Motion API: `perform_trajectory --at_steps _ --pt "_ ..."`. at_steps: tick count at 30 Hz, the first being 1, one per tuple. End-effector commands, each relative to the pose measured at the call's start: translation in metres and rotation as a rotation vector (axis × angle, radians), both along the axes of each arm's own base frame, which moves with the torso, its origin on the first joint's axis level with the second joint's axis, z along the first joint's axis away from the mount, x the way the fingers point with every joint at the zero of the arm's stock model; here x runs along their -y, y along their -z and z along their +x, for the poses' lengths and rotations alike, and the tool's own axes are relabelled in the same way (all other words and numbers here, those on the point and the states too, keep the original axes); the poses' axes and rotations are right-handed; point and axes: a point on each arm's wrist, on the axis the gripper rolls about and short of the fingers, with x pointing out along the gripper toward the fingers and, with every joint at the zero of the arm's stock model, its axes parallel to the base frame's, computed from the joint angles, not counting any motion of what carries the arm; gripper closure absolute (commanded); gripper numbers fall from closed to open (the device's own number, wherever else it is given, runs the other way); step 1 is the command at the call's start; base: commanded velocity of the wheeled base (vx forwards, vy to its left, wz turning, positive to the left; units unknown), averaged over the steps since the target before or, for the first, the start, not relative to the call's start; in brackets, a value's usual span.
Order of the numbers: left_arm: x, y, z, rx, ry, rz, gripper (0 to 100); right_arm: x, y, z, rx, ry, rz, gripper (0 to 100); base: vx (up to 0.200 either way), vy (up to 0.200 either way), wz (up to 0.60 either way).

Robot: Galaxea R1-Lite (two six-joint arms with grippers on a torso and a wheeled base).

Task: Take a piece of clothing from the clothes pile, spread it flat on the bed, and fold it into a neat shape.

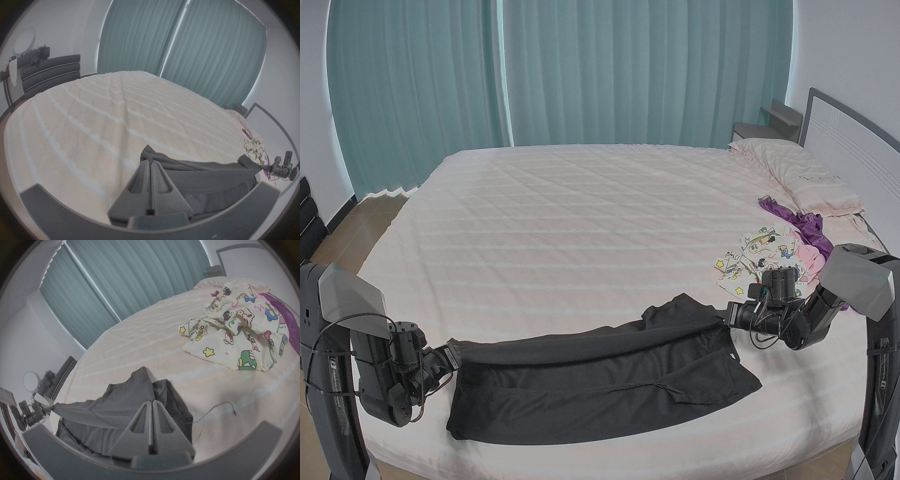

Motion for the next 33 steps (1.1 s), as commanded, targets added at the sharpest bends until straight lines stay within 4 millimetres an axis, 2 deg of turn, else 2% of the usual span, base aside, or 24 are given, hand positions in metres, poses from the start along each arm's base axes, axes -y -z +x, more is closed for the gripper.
perform_trajectory --at_steps 1,7,16,19,20,21,22,26,30,32,33 --pt "0.0 0.0 -0.007 -0.014 0.024 0.019 100 0.001 0.009 -0.012 -0.022 -0.019 -0.023 100 0.0 0.0 0.0" --pt "0.0 0.013 -0.012 -0.075 0.041 0.041 100 0.003 0.02 -0.03 -0.056 -0.062 -0.086 100 0.0 0.0 0.0" --pt "0.001 0.029 -0.03 -0.195 0.125 0.112 100 0.004 0.029 -0.045 -0.093 -0.11 -0.146 100 0.0 0.0 0.0" --pt "0.001 0.031 -0.03 -0.201 0.127 0.114 100 0.004 0.029 -0.047 -0.096 -0.115 -0.153 100 0.0 0.0 0.0" --pt "0.001 0.031 -0.03 -0.203 0.128 0.114 100 0.005 0.029 -0.047 -0.096 -0.114 -0.153 0 0.0 0.0 0.0" --pt "0.001 0.031 -0.031 -0.206 0.131 0.116 100 0.005 0.03 -0.048 -0.096 -0.116 -0.155 0 0.0 0.0 0.0" --pt "0.001 0.031 -0.031 -0.206 0.129 0.116 0 0.005 0.03 -0.048 -0.095 -0.115 -0.154 0 0.0 0.0 0.0" --pt "0.001 0.031 -0.031 -0.204 0.13 0.114 0 0.005 0.026 -0.047 -0.085 -0.112 -0.148 0 0.0 0.0 0.0" --pt "0.0 0.03 -0.031 -0.201 0.125 0.112 0 0.006 0.014 -0.045 -0.058 -0.093 -0.128 0 0.0 0.0 0.0" --pt "-0.003 0.022 -0.031 -0.179 0.108 0.109 0 0.006 0.003 -0.044 -0.039 -0.063 -0.09 0 0.0 0.0 0.0" --pt "-0.006 0.012 -0.031 -0.145 0.096 0.108 0 0.007 -0.007 -0.043 -0.026 -0.037 -0.05 0 0.0 0.0 0.0"
